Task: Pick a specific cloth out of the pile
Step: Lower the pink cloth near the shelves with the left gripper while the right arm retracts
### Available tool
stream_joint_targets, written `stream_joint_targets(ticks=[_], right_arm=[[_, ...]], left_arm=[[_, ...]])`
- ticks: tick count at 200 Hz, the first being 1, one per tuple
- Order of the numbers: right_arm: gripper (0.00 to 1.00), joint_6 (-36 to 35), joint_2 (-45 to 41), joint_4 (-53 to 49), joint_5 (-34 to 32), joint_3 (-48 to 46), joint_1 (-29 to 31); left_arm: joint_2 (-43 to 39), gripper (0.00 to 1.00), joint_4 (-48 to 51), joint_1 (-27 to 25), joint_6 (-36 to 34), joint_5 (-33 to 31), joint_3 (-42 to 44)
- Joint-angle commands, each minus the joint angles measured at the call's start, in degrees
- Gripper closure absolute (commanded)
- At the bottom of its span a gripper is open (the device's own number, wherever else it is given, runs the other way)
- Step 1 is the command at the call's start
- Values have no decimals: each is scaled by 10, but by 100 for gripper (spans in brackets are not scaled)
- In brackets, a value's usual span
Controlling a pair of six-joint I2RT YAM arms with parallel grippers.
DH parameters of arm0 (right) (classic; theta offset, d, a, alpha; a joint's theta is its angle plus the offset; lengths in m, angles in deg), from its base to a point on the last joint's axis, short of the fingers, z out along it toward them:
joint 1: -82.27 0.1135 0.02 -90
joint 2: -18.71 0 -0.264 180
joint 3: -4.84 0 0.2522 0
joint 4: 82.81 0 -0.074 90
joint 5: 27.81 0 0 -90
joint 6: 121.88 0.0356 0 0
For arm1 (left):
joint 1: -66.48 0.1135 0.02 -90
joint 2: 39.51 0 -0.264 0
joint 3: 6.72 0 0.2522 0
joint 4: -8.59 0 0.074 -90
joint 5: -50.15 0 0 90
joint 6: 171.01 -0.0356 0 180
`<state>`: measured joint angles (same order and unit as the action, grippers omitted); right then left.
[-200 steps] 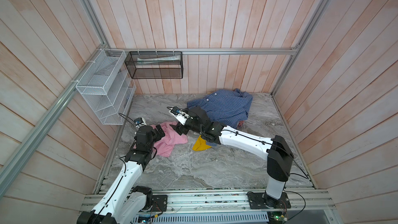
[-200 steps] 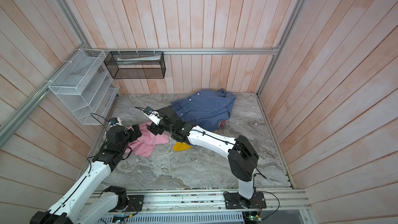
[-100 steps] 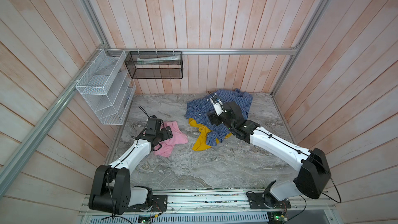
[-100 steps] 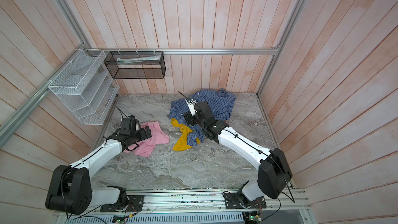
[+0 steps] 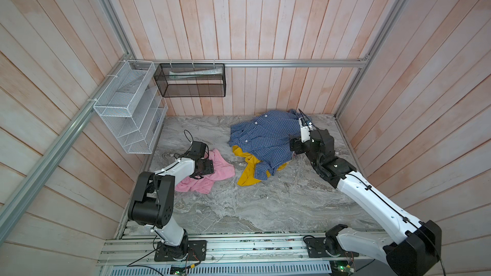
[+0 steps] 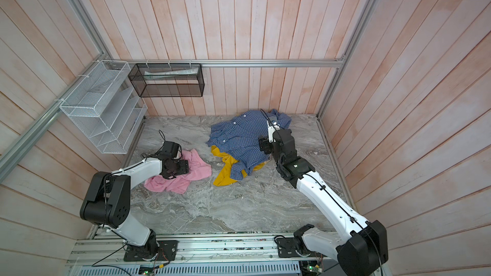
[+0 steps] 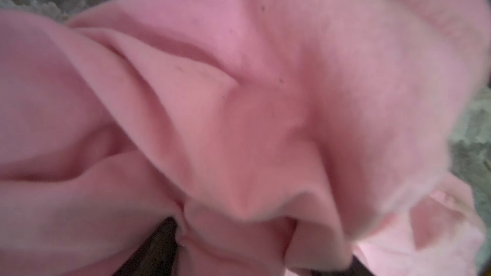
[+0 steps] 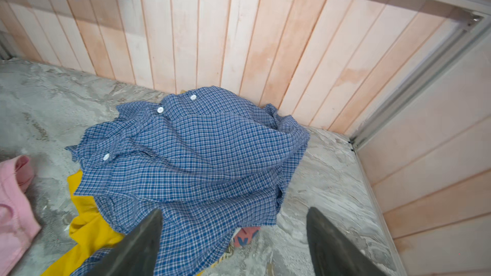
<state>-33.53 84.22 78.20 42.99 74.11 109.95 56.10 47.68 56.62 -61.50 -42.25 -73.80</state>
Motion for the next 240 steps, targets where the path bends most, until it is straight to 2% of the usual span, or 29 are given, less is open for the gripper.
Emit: stream_joint_targets(ticks=[1, 19, 32, 73, 110, 136, 167, 208, 240], right_arm=[[15, 16, -22, -21, -3, -13, -15], [15, 19, -32, -26, 1, -18, -18], [15, 21, -34, -31, 3, -20, -19], [15, 22, -40, -38, 2, -21, -22], [15, 20, -42, -48, -4, -18, -28], [15, 22, -43, -50, -7, -25, -32], [15, 23, -48, -42, -14, -48, -39], [15, 29, -72, -29, -4, -84, -60], [15, 31, -82, -30, 8, -96, -78]], left_arm=[[33, 37, 23, 15, 42, -2, -5], [29, 66, -20, 54, 94, 57, 13], [27, 76, -39, 71, 116, 71, 15], [28, 79, -64, 133, 186, 66, -7], [53, 79, -67, 176, 235, 41, -60], [86, 73, -71, 193, 269, 35, -109], [139, 62, -53, 194, 282, 49, -164], [116, 41, -72, 189, 304, 52, -135], [92, 17, -75, 188, 306, 49, -116]])
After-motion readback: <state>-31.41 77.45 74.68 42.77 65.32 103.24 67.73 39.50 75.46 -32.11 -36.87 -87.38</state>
